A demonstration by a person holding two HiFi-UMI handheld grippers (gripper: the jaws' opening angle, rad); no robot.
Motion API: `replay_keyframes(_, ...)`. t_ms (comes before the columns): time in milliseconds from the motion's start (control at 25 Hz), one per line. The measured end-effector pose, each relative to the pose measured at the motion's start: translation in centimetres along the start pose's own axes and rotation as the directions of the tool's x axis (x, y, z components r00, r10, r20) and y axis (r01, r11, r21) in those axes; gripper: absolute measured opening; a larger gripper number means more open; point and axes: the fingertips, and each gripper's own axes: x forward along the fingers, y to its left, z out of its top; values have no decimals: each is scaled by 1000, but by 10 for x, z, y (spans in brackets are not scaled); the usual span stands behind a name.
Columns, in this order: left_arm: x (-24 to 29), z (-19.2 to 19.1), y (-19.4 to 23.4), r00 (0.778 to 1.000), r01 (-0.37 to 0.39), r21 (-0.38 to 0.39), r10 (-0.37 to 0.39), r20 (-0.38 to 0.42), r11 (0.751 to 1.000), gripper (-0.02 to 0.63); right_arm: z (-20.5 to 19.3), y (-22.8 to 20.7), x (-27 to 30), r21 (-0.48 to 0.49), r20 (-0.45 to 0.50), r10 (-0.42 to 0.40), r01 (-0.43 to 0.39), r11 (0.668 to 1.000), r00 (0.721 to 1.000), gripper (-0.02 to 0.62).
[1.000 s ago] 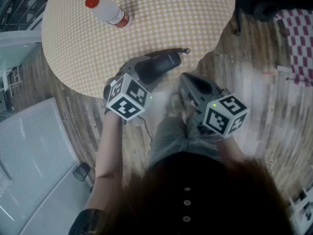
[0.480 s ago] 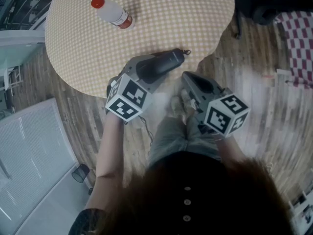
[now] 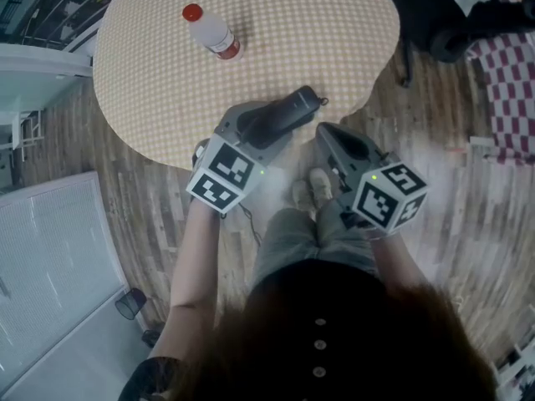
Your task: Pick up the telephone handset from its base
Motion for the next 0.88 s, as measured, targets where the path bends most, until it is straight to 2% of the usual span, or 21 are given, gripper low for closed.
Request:
replay_keyframes(240, -23, 12, 10, 994, -56, -103, 66, 90, 993, 233, 18, 14, -2, -40, 35, 20, -18, 999, 999, 9)
replay_keyframes(600, -56, 28, 21, 965, -116, -223, 163, 207, 968, 233, 42, 35, -5, -109, 67, 67, -59, 992, 996, 10)
replay_keyframes(720, -71, 37, 26, 942, -137, -271, 210, 263, 953, 233, 50, 46, -4, -136, 73, 88, -78, 988, 993, 9)
replay_keyframes(880, -90, 49, 29, 897, -163, -318, 274, 347, 934, 233, 58, 57, -3, -161, 76, 115, -102, 982, 990, 10)
